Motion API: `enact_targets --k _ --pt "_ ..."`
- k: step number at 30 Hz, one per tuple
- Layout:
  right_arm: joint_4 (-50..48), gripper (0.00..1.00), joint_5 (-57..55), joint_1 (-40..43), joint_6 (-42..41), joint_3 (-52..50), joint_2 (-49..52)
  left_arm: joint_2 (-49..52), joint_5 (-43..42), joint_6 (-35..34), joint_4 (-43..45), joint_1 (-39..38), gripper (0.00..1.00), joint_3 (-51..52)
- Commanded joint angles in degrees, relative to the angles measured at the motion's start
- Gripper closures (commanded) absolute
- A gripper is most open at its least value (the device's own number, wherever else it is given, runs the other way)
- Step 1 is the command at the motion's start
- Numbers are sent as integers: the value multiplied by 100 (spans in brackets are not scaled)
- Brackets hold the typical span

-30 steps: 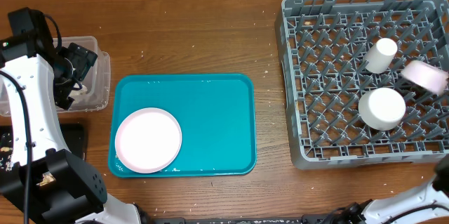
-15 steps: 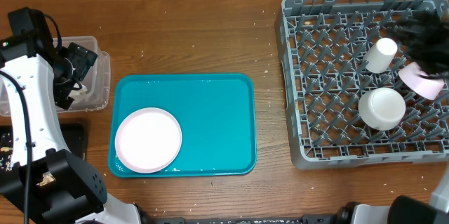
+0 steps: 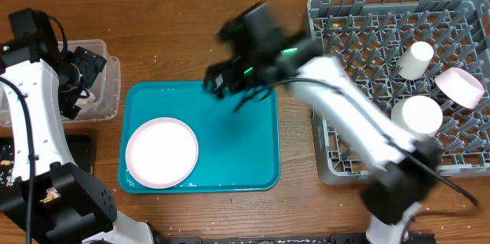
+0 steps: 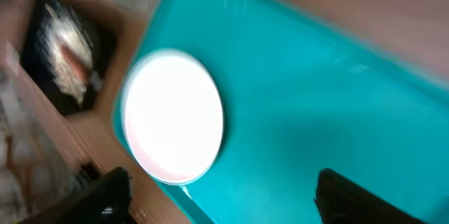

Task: Sort waste into correct bins and load items into the dishwasher
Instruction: 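Move the right gripper to the rim of the large white plate, then grasp the large plate rim and lift it upright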

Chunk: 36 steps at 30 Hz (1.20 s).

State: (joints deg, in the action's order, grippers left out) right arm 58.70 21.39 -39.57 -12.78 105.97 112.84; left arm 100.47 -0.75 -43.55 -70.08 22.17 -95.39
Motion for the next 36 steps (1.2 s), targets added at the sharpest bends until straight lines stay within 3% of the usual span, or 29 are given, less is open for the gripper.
enact_targets --k 1,9,26,32,36 --pt "11 25 -127 -411 -4 50 557 -4 81 -20 4 -2 0 -107" --pt "181 38 -490 -1110 308 50 1165 -4 81 -20 4 -2 0 -109" --pt "48 39 -326 -1405 363 50 1838 -4 81 -20 4 -2 0 -107" --pt "31 51 -310 -1394 282 55 1882 -4 81 -20 4 -2 0 -109" --pt "-17 51 -538 -1340 208 52 1888 -4 81 -20 4 -2 0 -107"
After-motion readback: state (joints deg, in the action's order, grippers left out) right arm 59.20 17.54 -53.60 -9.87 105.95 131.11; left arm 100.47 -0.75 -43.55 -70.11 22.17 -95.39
